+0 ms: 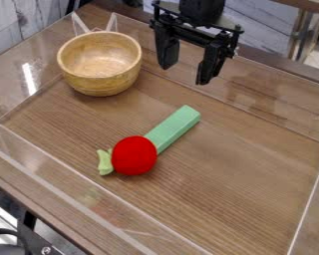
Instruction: Move the red fruit to the left
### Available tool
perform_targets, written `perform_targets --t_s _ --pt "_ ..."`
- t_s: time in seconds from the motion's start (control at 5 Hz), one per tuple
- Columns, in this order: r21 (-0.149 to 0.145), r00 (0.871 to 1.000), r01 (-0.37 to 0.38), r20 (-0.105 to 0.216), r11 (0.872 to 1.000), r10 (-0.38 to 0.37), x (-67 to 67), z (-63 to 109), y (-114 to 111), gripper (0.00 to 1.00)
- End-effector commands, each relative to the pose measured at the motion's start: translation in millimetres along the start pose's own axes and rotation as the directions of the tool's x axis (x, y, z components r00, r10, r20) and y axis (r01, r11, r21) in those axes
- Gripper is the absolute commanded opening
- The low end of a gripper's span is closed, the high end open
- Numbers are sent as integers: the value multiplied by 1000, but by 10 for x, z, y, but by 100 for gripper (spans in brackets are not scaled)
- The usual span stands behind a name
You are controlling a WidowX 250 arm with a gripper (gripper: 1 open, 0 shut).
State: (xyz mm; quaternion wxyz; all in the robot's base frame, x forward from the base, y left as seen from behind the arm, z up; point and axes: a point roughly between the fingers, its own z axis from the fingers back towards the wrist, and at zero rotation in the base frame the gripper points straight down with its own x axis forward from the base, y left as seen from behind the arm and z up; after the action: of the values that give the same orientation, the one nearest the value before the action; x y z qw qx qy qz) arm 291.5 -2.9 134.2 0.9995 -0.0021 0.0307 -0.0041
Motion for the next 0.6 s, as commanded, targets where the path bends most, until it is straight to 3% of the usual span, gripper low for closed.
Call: perform_targets --t_s 0.0,0.2,0.4 --pt "0 1000 -8 -19 1000 8 -15 -167 16 100" --pt "2 999 -48 -15 999 48 -299 -384 204 100" --pt "2 996 -93 18 996 93 -589 -543 441 100"
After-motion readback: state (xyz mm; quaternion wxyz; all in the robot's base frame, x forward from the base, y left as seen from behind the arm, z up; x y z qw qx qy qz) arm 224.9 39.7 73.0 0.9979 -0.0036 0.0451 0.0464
